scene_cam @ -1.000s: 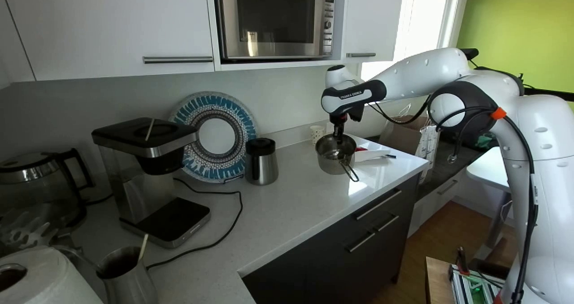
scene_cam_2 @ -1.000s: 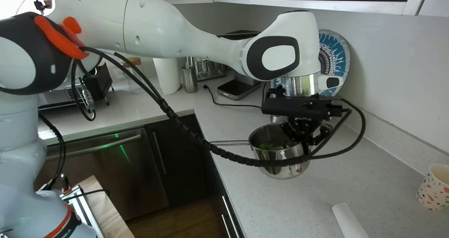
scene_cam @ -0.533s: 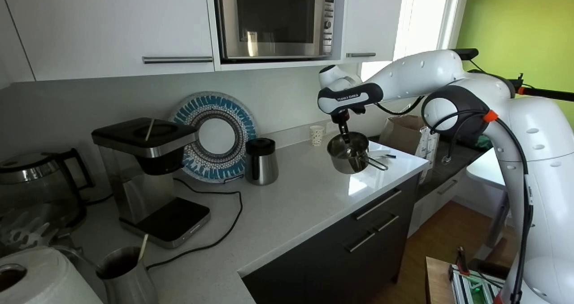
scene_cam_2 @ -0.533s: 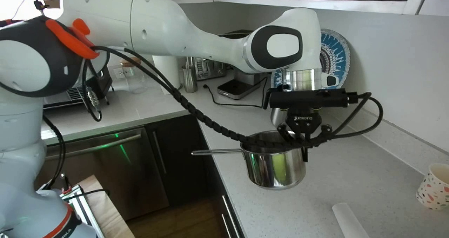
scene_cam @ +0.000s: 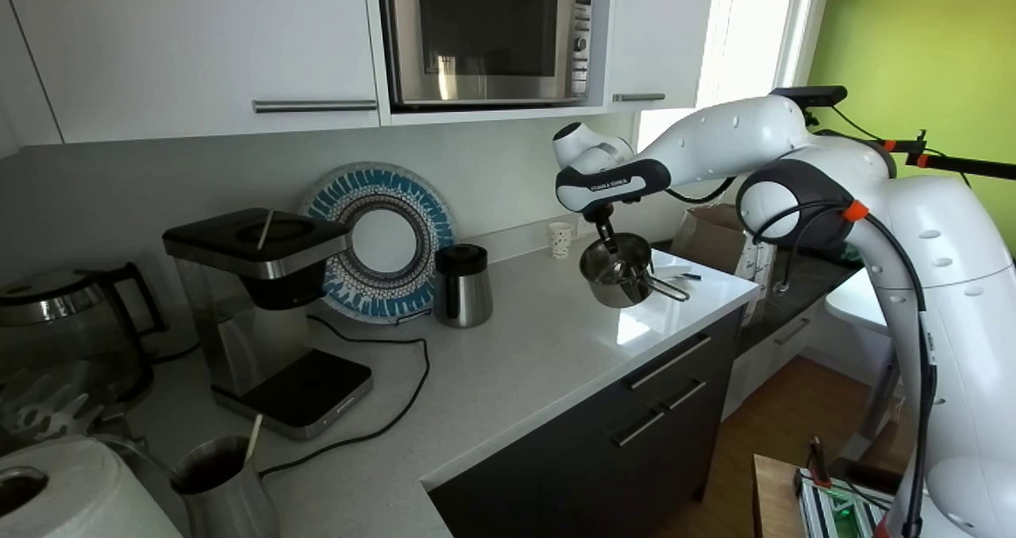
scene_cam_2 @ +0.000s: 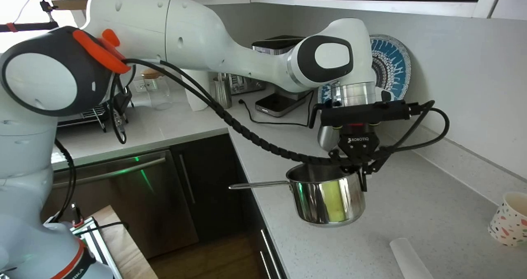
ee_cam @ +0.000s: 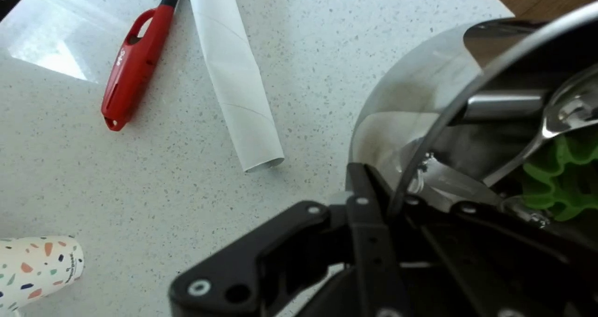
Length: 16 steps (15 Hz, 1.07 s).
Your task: Move the utensils from the silver pot to the countertop
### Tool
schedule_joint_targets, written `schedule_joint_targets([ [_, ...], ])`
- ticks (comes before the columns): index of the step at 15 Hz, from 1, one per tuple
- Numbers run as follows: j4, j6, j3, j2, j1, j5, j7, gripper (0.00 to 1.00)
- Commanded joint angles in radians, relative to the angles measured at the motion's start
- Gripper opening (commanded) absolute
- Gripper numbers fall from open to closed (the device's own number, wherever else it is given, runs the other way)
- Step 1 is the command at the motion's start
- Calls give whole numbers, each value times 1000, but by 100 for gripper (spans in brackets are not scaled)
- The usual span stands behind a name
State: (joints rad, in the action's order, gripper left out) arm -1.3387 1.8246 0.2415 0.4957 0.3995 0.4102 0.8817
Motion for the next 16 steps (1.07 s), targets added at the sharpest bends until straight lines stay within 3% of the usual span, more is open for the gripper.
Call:
schedule_joint_targets([
  [1, -13, 31, 23, -5, -56, 153, 11, 1],
  [9, 24, 23, 7, 30, -154, 467, 44, 1],
  [11, 7, 26, -18, 26, -136, 421, 5, 4],
  [16, 6, 40, -17, 49, -153, 471, -2, 1],
])
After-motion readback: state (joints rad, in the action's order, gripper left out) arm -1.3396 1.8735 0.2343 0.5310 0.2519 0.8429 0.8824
